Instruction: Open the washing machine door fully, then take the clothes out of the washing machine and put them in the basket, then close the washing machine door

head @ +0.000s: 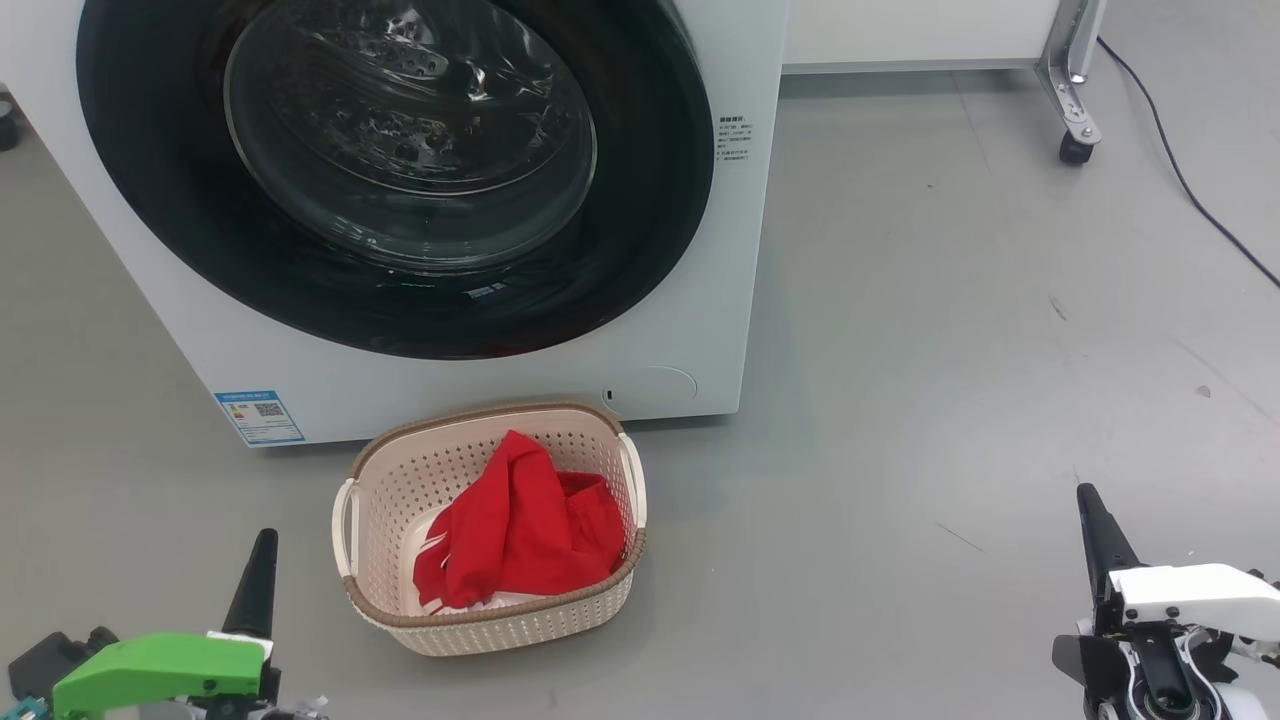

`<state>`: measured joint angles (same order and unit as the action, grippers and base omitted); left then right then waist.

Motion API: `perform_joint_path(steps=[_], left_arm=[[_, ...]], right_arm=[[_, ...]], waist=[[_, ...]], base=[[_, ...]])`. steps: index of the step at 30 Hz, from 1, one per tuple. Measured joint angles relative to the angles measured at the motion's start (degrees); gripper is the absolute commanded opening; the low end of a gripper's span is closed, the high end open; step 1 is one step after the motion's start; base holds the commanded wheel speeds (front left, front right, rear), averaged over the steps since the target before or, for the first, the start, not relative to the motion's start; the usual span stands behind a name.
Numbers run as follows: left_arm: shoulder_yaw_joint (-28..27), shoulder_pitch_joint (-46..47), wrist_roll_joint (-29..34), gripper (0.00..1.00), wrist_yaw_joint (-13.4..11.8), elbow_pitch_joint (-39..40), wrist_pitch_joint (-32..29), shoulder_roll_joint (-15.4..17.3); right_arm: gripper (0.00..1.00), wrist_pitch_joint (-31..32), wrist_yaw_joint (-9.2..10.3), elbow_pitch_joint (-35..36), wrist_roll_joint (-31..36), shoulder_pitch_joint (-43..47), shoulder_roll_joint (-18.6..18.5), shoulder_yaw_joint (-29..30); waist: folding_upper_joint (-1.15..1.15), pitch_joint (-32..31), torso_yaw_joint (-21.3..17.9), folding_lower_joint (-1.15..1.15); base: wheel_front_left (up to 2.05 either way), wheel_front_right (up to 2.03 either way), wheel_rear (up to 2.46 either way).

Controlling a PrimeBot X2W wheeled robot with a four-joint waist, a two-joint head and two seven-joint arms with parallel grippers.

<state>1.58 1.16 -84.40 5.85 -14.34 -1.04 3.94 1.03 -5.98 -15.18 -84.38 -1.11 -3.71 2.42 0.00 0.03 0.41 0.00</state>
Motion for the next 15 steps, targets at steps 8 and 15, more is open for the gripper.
perform_joint_path(steps=[8, 15], left_arm=[[-1.5, 0.7, -5.7, 0.00, 0.5, -0.4, -1.5, 0.1], [-2.5, 1.6, -10.3, 0.00, 1.0, -0.7, -2.4, 0.1]], right_arm=[[0.00, 1.5, -0.45, -0.2, -5.8, -1.1, -0.2, 1.0], [0.00, 2.3, -0.54, -0.3, -10.2, -2.0, -0.4, 1.8]], waist=[[0.00, 0.1, -0.2, 0.00], [0.00, 0.1, -0.4, 0.00]], base=[[0.00, 0.00, 0.00], [0.00, 0.00, 0.00]])
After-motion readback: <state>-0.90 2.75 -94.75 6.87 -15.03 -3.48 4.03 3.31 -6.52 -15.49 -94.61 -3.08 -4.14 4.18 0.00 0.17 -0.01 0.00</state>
